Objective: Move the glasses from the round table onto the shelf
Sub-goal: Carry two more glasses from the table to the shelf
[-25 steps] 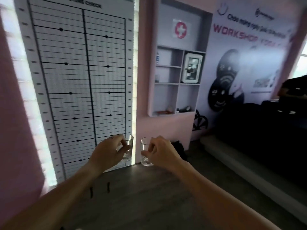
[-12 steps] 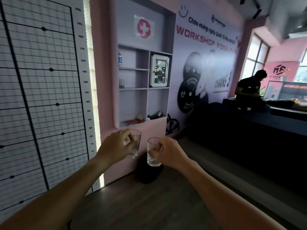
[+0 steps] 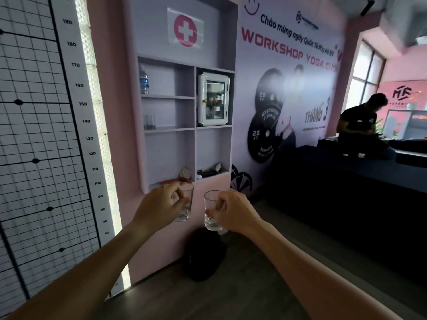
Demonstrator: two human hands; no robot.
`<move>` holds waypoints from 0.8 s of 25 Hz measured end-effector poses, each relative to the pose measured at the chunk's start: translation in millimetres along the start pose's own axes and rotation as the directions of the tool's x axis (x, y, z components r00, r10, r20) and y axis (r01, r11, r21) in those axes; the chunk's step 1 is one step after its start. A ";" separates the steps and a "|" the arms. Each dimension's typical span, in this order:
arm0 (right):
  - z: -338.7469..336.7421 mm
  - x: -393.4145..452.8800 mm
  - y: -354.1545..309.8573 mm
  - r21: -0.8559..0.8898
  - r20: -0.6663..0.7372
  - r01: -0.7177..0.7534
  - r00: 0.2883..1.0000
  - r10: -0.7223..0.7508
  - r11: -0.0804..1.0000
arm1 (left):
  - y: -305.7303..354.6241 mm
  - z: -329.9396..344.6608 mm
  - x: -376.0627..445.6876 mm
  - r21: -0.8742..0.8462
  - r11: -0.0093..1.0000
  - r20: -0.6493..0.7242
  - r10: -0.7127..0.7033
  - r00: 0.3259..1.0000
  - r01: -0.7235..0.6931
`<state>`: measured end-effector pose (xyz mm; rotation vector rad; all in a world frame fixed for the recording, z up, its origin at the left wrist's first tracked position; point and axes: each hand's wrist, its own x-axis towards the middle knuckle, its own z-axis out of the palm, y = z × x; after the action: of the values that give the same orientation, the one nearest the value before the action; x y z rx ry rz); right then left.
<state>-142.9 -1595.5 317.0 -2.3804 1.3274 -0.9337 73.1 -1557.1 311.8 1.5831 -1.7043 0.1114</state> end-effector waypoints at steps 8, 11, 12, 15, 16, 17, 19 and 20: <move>14.9 125.4 88.4 0.030 0.095 0.080 0.992 -0.083 0.996 | -26.4 76.7 100.1 0.003 0.994 -0.009 -0.106 0.994 0.106; 29.1 170.0 103.1 0.067 0.106 0.110 0.988 -0.116 0.992 | -47.1 92.5 133.4 0.019 0.994 -0.022 -0.108 0.994 0.109; 35.2 187.1 107.2 0.076 0.104 0.123 0.986 -0.130 0.990 | -56.7 98.2 146.0 0.024 0.995 -0.026 -0.101 0.995 0.102; 54.0 245.3 115.7 0.081 0.104 0.146 0.982 -0.154 0.986 | -90.8 112.1 190.4 0.035 0.995 -0.038 -0.087 0.995 0.088; 60.6 266.8 117.7 0.075 0.100 0.158 0.981 -0.165 0.985 | -104.7 116.2 207.1 0.036 0.996 -0.049 -0.083 0.995 0.085; 66.8 289.9 118.8 0.068 0.089 0.169 0.981 -0.175 0.983 | -119.3 119.4 225.0 0.038 0.996 -0.061 -0.080 0.995 0.082; 76.2 331.9 119.6 0.064 0.073 0.190 0.978 -0.195 0.980 | -143.0 123.9 258.0 0.046 0.996 -0.068 -0.078 0.995 0.082; 84.5 359.1 119.2 0.058 0.068 0.206 0.975 -0.210 0.977 | -158.9 125.3 278.3 0.056 0.994 -0.072 -0.084 0.994 0.088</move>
<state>-32.5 -1966.5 338.8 -2.5238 1.0302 -0.9108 178.0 -1884.7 320.3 1.6750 -1.5902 0.1730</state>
